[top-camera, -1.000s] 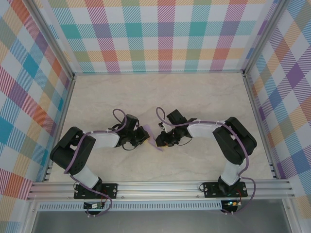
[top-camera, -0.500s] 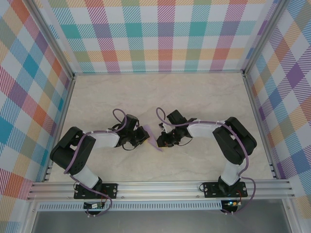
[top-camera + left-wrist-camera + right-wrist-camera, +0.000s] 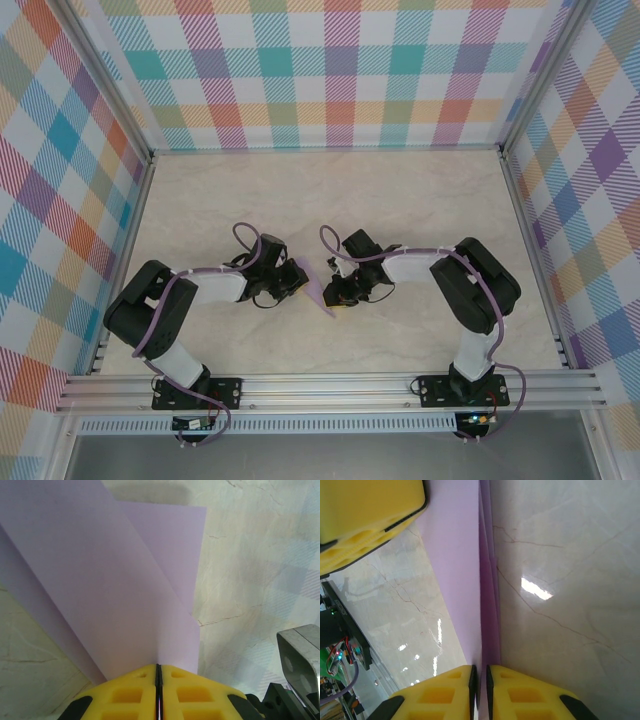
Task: Fold a paper plane with a square sheet of paper (pick it up from the middle)
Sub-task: Fold the wing for the fifth time at the center of the table.
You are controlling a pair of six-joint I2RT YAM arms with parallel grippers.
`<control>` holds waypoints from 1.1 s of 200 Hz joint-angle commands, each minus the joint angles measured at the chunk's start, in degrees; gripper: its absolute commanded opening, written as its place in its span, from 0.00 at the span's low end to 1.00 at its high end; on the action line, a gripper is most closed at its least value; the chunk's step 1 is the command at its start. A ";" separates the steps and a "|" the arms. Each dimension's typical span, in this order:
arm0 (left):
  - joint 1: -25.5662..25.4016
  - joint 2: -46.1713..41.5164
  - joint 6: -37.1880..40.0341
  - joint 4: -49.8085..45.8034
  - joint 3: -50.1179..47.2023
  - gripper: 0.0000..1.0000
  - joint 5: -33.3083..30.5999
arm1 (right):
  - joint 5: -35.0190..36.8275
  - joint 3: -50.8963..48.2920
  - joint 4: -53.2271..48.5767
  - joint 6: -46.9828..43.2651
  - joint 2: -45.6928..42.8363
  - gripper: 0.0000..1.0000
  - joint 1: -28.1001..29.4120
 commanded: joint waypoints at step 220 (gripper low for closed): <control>-0.77 3.51 2.32 -3.52 2.26 0.08 -1.00 | 0.84 1.79 -6.83 -3.00 -1.16 0.20 -0.06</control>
